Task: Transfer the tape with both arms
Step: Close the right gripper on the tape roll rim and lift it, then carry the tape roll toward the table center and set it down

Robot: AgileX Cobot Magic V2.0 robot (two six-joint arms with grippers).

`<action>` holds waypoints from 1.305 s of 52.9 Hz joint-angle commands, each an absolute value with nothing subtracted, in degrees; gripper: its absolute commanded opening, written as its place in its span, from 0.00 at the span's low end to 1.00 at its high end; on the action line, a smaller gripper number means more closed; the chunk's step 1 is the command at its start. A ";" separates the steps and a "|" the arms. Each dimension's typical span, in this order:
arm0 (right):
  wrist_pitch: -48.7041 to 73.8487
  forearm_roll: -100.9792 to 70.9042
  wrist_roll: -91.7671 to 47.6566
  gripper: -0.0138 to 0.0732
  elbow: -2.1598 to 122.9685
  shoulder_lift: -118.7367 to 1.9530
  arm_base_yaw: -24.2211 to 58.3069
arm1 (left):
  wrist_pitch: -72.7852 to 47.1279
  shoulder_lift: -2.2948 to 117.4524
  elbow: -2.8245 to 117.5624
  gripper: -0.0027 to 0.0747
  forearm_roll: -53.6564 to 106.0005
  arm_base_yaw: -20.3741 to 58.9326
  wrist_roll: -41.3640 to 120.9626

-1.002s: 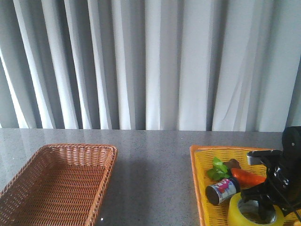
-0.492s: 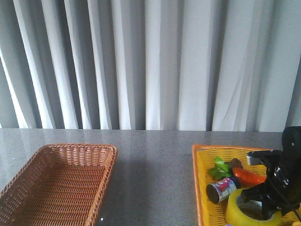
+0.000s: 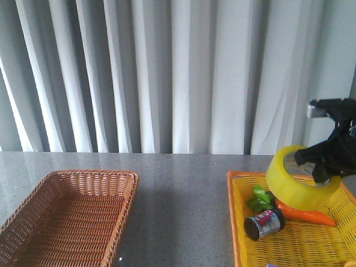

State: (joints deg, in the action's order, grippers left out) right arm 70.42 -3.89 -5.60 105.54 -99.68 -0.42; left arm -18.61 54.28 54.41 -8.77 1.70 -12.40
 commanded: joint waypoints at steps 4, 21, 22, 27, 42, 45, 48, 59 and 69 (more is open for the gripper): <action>68.48 -11.59 -10.05 0.16 110.36 -95.76 2.26 | -14.47 53.81 56.36 0.70 -8.86 1.94 -10.38; 66.95 -0.64 -6.17 0.17 116.94 -104.77 21.47 | -14.96 53.81 56.36 0.70 -8.75 1.94 -9.37; 67.30 0.61 -5.73 0.17 117.78 -105.70 22.35 | -15.11 53.81 56.36 0.70 -8.75 1.94 -9.37; 68.00 4.08 -2.54 0.17 120.77 -109.06 24.27 | -16.20 53.81 56.36 0.70 -8.75 1.94 -9.37; 66.67 -1.07 -3.32 0.17 122.46 -115.69 24.18 | -16.75 53.81 56.36 0.70 -8.34 1.94 -9.56; 66.60 -1.04 -3.32 0.17 122.46 -117.14 24.18 | -16.75 53.81 56.36 0.70 -8.34 1.94 -9.56; 66.53 -1.04 -3.32 0.17 122.46 -118.57 24.18 | -16.75 53.81 56.36 0.70 -8.34 1.94 -9.56; 65.31 0.00 -3.53 0.17 122.94 -122.42 24.18 | -16.68 53.81 56.36 0.70 -8.34 1.94 -9.55; 65.62 -1.14 -5.03 0.22 124.90 -124.02 24.18 | -16.64 53.81 56.36 0.70 -8.34 1.94 -9.55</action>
